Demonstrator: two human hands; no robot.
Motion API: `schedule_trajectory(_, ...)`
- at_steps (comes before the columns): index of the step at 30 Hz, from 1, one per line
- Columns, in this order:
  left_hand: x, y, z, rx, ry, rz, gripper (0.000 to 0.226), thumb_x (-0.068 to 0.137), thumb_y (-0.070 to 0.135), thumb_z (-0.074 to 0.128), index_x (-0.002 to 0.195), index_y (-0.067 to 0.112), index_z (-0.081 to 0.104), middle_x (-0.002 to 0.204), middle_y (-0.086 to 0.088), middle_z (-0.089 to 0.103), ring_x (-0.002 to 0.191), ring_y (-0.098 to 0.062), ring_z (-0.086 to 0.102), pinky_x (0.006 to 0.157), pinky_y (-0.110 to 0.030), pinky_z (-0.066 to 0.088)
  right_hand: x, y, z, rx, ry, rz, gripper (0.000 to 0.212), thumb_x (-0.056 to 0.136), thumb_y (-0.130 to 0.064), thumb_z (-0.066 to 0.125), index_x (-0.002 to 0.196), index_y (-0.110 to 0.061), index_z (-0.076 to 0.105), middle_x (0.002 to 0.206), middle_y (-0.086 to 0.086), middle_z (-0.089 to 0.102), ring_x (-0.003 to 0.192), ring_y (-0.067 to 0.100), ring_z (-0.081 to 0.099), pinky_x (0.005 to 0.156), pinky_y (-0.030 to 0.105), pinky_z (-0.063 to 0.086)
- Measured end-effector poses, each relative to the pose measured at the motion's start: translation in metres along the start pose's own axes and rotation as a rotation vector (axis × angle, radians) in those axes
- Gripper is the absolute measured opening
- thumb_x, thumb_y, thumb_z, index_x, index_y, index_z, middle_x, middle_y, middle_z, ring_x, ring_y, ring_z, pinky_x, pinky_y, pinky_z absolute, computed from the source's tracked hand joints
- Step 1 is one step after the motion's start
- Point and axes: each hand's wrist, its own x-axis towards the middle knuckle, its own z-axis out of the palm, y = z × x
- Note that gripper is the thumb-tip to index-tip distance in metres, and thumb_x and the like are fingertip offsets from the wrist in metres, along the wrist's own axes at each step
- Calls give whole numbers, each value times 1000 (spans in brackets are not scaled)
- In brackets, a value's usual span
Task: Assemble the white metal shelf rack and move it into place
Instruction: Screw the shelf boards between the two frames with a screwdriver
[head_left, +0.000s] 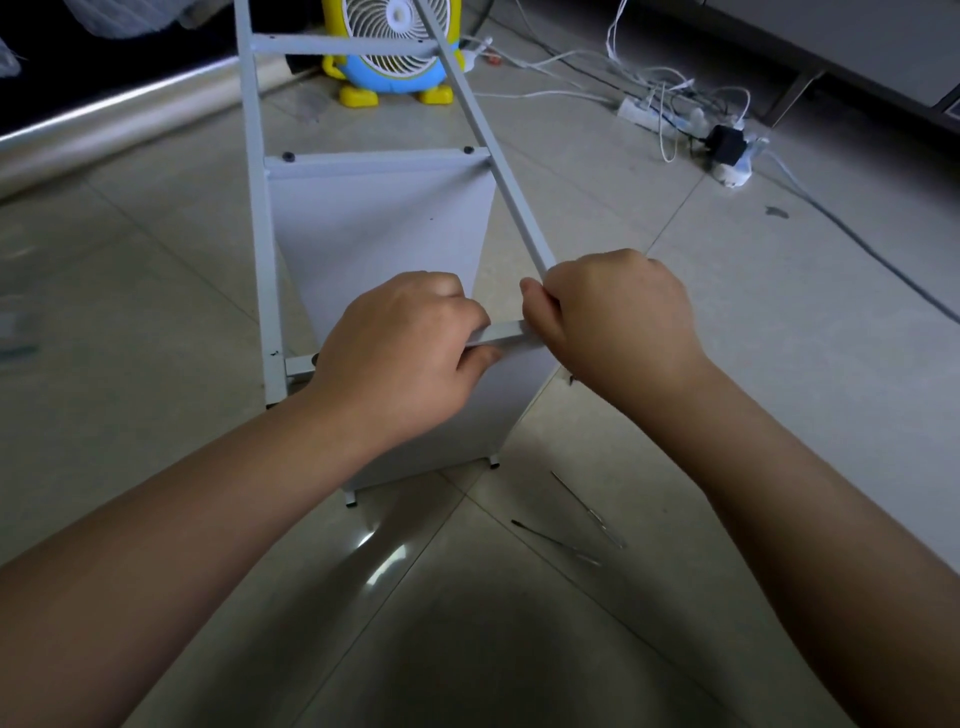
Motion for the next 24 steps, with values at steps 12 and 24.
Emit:
schedule_trajectory(12,0,-4,5,26,72,18,21,80,24,69,75,3,70,69,-8,57,63,-21,47,50,-17,16,-5,15,-7,226,49,40,61,86,-64,33,71,-9,55,60,2,51,54,18,47,54,28,39)
schedule_trajectory(24,1,-2,1,9,19,22,24,74,25,64,66,3,69,61,-9,58,55,-24,53,51,-10,16,7,29,-19,277,6,-501,19,76,-12,57,80,-1,73,70,12,69,59,20,62,61,22,42)
